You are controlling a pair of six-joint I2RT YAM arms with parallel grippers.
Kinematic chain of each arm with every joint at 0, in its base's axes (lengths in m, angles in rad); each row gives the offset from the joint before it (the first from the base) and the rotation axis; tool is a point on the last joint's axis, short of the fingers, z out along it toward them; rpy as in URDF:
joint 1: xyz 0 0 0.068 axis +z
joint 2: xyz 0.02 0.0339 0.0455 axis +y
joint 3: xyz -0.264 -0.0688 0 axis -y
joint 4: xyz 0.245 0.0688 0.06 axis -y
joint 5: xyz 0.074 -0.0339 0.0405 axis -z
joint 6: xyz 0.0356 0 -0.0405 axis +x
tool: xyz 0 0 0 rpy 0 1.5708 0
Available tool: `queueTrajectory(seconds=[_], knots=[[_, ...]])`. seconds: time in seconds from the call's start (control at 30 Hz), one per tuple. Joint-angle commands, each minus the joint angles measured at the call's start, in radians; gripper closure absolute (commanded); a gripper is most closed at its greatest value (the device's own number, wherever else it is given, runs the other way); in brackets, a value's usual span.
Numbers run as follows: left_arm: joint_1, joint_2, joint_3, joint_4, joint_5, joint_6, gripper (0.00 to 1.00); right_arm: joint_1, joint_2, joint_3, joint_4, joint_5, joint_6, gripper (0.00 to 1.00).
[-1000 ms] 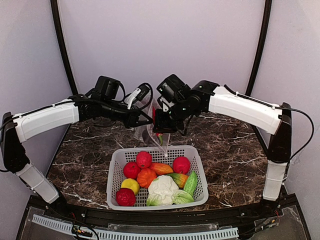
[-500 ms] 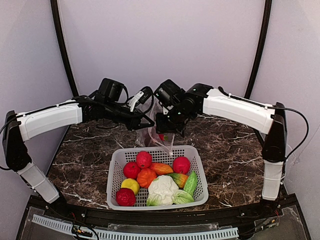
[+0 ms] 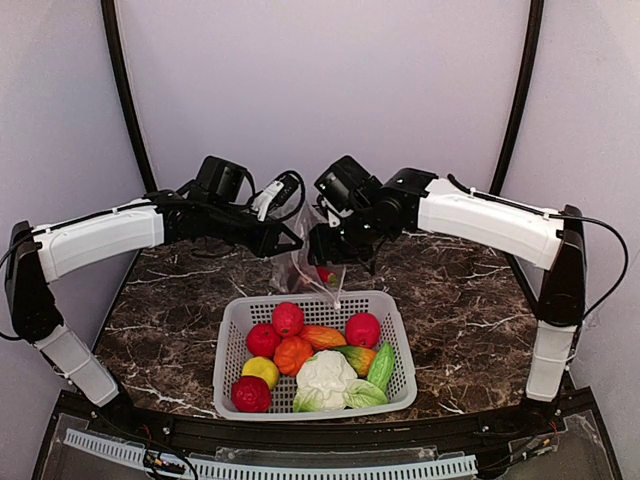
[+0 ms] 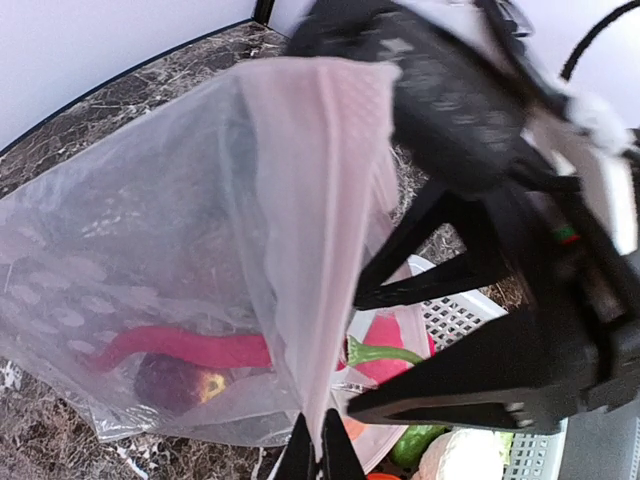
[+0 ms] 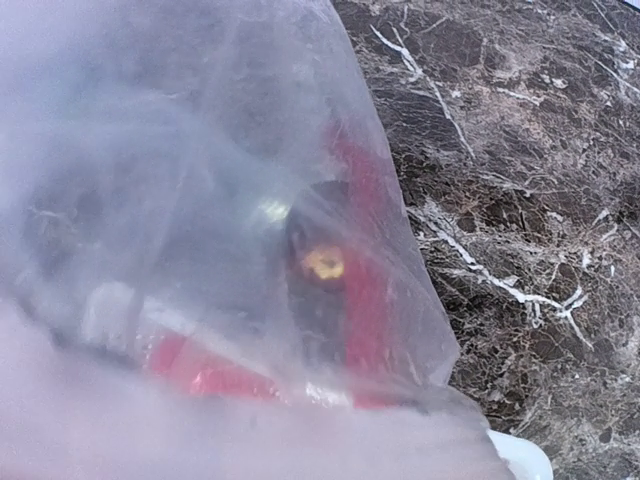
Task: Place the food in the zip-top bag and seal the zipper
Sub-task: Place the fake vegetable in the zipper food storage bag.
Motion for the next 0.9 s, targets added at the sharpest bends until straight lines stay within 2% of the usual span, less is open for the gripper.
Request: queueTrajectory(seconds=[0.0,0.2,0.47,0.63,0.87], knots=[[0.039,-0.014,0.020,-0.013,-0.029,-0.051,0.99,0.020,-0.136,-0.078,0.126,-0.061,-0.058,0.43],[0.073,-0.025,0.013,0.005,-0.008,-0.065,0.99,0.032,-0.298,-0.231,0.263,-0.113,-0.084,0.39],[0.146,-0.061,0.006,0.020,-0.005,-0.075,0.99,0.089,-0.470,-0.458,0.182,-0.098,-0.058,0.31],[0.158,-0.064,-0.003,0.034,0.003,-0.086,0.99,0.162,-0.478,-0.546,0.141,-0.104,0.006,0.25],[0.158,-0.053,-0.008,0.041,0.010,-0.093,0.99,0.255,-0.378,-0.576,0.166,-0.125,0.032,0.17]])
